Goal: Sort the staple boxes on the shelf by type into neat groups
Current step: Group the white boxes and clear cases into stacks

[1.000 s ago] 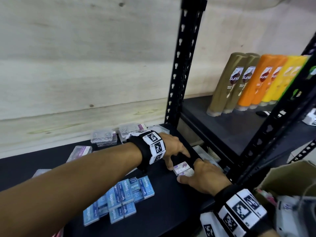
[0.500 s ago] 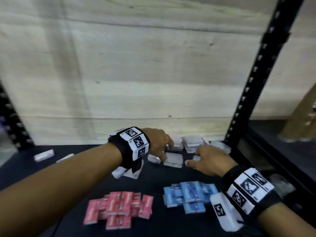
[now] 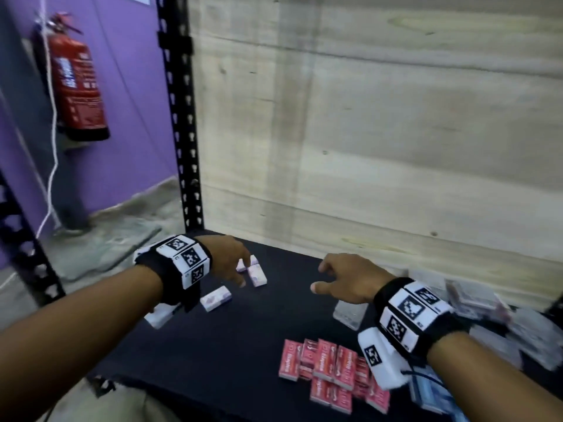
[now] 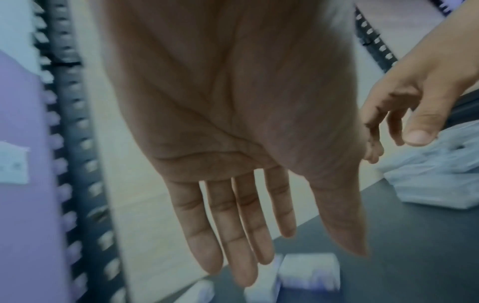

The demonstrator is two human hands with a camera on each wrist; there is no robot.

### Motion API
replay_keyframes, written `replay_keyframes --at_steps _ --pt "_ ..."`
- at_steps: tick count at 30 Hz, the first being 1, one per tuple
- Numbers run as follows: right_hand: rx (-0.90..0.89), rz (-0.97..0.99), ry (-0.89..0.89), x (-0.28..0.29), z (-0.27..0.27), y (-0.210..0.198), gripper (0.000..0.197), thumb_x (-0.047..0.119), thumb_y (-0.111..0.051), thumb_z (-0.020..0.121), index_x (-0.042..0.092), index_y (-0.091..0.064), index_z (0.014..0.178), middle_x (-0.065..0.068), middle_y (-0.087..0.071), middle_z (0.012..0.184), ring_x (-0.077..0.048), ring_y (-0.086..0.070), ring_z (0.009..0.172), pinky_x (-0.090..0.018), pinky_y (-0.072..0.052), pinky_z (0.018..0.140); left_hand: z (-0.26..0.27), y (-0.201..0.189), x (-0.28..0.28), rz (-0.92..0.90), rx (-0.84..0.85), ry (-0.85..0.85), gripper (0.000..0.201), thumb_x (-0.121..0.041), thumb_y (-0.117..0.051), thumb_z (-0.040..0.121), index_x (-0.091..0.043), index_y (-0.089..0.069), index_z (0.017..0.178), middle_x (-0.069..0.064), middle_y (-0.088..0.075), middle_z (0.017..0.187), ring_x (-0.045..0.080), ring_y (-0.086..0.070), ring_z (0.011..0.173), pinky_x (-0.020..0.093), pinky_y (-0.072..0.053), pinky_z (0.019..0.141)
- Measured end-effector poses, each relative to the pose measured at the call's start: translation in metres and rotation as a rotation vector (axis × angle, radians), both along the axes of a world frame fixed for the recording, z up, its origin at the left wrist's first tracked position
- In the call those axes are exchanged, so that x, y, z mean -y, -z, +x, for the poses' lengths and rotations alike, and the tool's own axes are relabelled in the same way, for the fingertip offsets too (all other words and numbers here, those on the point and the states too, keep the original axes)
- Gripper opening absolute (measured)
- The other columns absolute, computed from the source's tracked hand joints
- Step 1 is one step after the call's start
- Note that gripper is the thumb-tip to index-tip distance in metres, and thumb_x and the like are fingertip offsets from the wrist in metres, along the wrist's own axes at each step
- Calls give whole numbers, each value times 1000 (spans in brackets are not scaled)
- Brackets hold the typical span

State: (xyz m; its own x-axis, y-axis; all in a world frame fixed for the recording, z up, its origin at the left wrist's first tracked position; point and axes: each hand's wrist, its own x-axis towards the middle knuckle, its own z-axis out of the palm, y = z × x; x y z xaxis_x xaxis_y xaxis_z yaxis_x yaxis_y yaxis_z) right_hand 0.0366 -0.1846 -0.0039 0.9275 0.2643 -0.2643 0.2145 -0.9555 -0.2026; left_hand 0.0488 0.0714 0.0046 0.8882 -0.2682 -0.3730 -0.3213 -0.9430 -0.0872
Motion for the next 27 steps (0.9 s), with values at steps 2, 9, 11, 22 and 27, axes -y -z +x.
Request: replay_keyframes --at_steps 2,9,11,22,27 --pt "-47 50 -78 -19 8 8 52 54 -64 89 26 -52 131 5 -57 132 -15 -55 118 -32 -45 99 -3 11 -25 -16 -36 -44 57 -51 -65 86 -29 -50 136 -3 -57 131 21 -52 121 31 -43 97" --pt "-85 -109 -236 -77 39 30 53 40 -67 90 25 -47 137 0 -56 134 -18 -56 116 -31 -44 98 -15 38 -66 -87 -170 -79 78 -48 -79 74 -43 -40 142 -5 -51 138 21 -50 124 36 -43 101" --pt "-82 -151 -275 -91 47 33 56 35 -68 90 25 -44 140 -2 -56 135 -21 -55 118 -32 -44 98 -15 42 -71 -76 -158 -56 80 -41 -79 75 -47 -37 142 -6 -52 138 22 -51 124 35 -43 101" --pt "-57 -215 -333 -124 72 47 74 17 -73 85 28 -37 149 -5 -51 141 -24 -51 126 -30 -41 99 -4 49 -67 -43 -62 49 72 -34 -79 77 -51 -43 137 -3 -63 119 25 -59 107 33 -48 88" --pt "-19 -222 -344 -128 74 50 67 18 -75 82 25 -45 142 -4 -54 136 -24 -54 121 -30 -43 93 -2 53 -68 -60 -57 44 67 -36 -78 77 -49 -46 133 -2 -63 111 23 -59 101 37 -52 85"
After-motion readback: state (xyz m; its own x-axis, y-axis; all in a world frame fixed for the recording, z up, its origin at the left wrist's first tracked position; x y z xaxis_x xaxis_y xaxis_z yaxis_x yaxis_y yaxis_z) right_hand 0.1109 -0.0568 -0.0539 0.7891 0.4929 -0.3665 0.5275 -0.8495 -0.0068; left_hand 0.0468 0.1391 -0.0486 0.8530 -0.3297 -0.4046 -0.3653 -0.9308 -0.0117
